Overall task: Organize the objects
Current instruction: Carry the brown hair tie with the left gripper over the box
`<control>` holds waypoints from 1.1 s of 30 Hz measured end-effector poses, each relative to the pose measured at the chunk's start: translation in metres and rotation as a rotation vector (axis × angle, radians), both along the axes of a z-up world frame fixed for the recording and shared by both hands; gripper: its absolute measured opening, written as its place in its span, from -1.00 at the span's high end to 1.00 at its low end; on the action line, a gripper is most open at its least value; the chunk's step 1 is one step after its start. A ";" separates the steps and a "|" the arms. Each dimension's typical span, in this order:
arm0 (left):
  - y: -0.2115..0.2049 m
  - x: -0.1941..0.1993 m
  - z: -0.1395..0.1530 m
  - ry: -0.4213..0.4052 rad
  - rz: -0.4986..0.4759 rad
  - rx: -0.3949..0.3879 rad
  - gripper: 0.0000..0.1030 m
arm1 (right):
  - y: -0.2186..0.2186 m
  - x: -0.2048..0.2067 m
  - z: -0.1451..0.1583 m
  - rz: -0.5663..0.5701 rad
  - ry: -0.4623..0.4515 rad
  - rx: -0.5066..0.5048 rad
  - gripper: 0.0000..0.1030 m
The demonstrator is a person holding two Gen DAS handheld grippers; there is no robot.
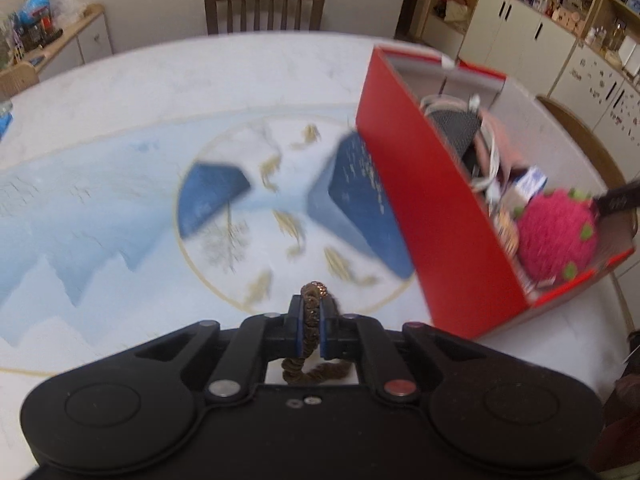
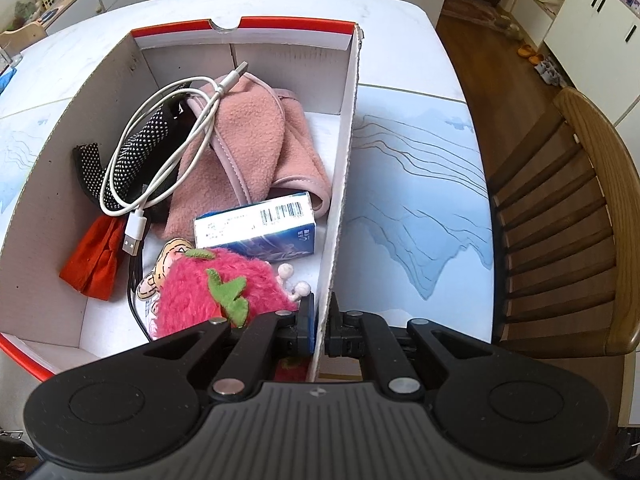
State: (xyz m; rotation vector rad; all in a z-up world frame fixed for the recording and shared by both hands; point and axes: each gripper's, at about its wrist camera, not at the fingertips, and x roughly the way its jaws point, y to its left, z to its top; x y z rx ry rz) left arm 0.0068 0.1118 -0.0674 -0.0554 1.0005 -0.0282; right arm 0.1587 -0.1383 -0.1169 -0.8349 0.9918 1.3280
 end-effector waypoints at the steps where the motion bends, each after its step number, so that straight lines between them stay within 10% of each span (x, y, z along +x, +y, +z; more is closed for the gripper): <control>1: 0.001 0.001 0.008 -0.014 -0.005 0.004 0.92 | 0.000 -0.002 0.000 0.003 0.001 0.001 0.92; 19: -0.039 0.038 0.112 -0.208 -0.158 0.008 0.92 | 0.000 -0.019 0.001 0.033 -0.001 0.020 0.91; 33: -0.120 0.079 0.099 -0.194 -0.332 -0.059 0.92 | -0.003 -0.015 0.001 0.025 0.025 0.027 0.91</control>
